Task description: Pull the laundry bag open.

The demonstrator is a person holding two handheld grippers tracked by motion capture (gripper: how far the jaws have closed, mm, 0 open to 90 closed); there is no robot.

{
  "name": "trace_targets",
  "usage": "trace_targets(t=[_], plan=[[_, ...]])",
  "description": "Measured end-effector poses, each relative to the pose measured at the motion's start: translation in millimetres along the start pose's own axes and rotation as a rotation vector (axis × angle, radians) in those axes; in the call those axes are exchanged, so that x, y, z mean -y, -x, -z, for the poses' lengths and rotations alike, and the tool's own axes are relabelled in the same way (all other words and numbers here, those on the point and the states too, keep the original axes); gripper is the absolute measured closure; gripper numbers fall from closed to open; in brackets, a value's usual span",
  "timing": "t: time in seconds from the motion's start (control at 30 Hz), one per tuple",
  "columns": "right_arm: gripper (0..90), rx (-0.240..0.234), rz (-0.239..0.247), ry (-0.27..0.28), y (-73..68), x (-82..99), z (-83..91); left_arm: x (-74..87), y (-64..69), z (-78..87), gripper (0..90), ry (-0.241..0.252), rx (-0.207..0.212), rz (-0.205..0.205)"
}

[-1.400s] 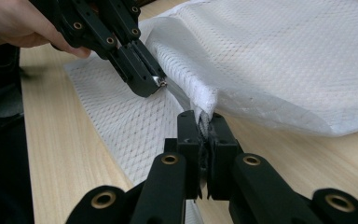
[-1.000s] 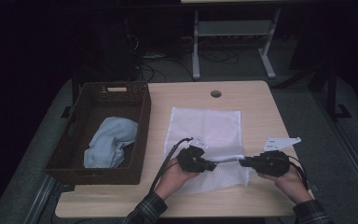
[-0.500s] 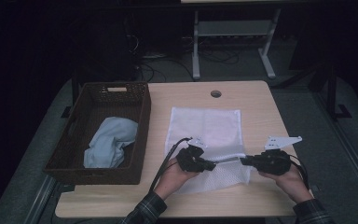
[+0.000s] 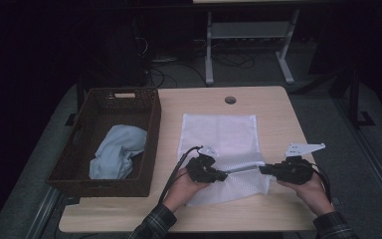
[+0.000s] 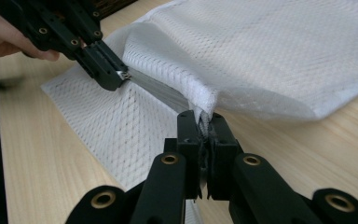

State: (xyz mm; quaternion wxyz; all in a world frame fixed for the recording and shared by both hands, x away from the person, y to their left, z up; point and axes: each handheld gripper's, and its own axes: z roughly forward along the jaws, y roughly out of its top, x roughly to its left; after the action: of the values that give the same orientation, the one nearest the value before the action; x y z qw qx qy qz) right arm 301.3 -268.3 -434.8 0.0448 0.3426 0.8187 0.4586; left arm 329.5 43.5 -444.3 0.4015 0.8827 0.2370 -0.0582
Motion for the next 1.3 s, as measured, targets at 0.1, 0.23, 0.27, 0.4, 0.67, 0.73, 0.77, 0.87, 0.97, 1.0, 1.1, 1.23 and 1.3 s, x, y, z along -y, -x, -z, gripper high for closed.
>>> trace_targets(t=[0.1,0.23,0.27,0.4,0.67,0.73,0.77,0.87,0.97,1.0,1.1,1.23,1.3], plan=[[85.9,0.009,0.001,-0.006,0.6,1.1,0.5,0.6,-1.1,0.5,87.0,-0.004,-0.004,0.002],[85.9,0.016,0.008,-0.009,-0.1,1.0,0.5,1.1,-0.9,-0.1,87.0,-0.010,-0.014,-0.004],[85.9,0.026,0.010,-0.007,0.0,1.0,1.0,1.4,-1.4,0.0,86.9,-0.014,-0.017,-0.004],[85.9,0.028,0.008,-0.003,1.8,1.4,3.6,2.0,-2.4,0.8,87.0,-0.009,-0.012,0.005],[85.9,0.041,0.013,-0.014,2.2,1.6,3.2,5.0,-6.7,-0.2,87.0,-0.023,-0.021,0.016],[86.0,0.042,0.017,-0.014,2.0,1.5,3.0,4.7,-6.7,0.7,87.0,-0.024,-0.023,0.014],[85.9,0.044,0.019,-0.016,1.8,1.4,2.6,4.8,-7.0,0.8,87.0,-0.025,-0.022,0.016],[86.0,0.050,0.019,-0.021,2.3,1.6,2.1,5.5,-8.1,0.7,87.0,-0.030,-0.022,0.020],[86.0,0.050,0.018,-0.022,3.0,2.0,2.3,5.5,-8.1,0.8,87.0,-0.031,-0.020,0.019],[86.0,0.052,0.019,-0.023,2.9,2.1,2.1,5.6,-8.2,0.6,87.0,-0.032,-0.018,0.024],[86.1,0.054,0.020,-0.022,2.5,1.9,2.0,5.8,-8.8,0.0,87.0,-0.038,-0.022,0.027],[86.3,0.056,0.031,-0.025,0.2,1.2,1.3,6.2,-9.4,-0.8,87.1,-0.049,-0.032,0.033],[86.3,0.056,0.035,-0.024,-0.2,1.1,1.3,6.1,-8.9,-0.3,87.1,-0.047,-0.029,0.034]])
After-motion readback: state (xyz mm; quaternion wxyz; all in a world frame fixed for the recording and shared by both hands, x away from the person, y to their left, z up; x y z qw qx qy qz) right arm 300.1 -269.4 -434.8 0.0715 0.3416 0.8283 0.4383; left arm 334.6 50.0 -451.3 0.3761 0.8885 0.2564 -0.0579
